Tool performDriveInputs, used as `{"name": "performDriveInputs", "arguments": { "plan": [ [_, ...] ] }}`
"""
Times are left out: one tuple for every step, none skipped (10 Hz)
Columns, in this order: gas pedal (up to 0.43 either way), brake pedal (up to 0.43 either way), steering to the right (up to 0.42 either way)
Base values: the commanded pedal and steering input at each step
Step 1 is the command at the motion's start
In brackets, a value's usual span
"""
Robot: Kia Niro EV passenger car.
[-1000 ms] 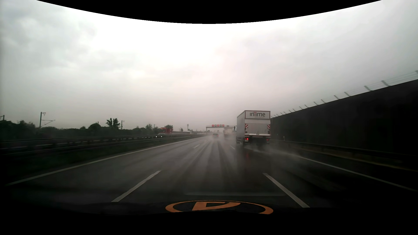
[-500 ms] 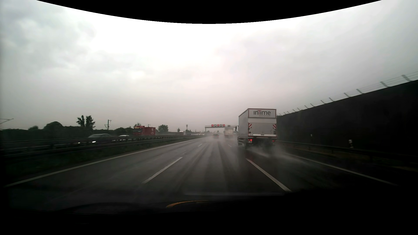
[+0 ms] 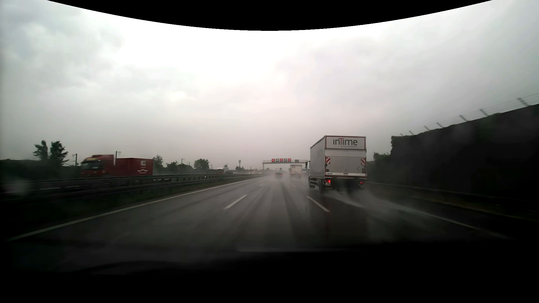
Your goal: Follow the waypoints while adhering to traffic rules and regulations
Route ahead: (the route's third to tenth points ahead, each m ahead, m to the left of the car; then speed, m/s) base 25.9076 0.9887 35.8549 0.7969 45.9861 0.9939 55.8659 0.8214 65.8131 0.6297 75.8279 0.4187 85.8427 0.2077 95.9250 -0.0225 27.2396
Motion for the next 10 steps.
{"name": "performDriveInputs", "arguments": {
  "plan": [
    [0.248,0.000,0.000],
    [0.248,0.000,0.000],
    [0.248,0.000,0.000],
    [0.248,0.000,0.000],
    [0.260,0.000,0.000],
    [0.260,0.000,0.000],
    [0.260,0.000,0.000],
    [0.260,0.000,0.000],
    [0.260,0.000,0.000],
    [0.260,0.000,0.000]
  ]
}}
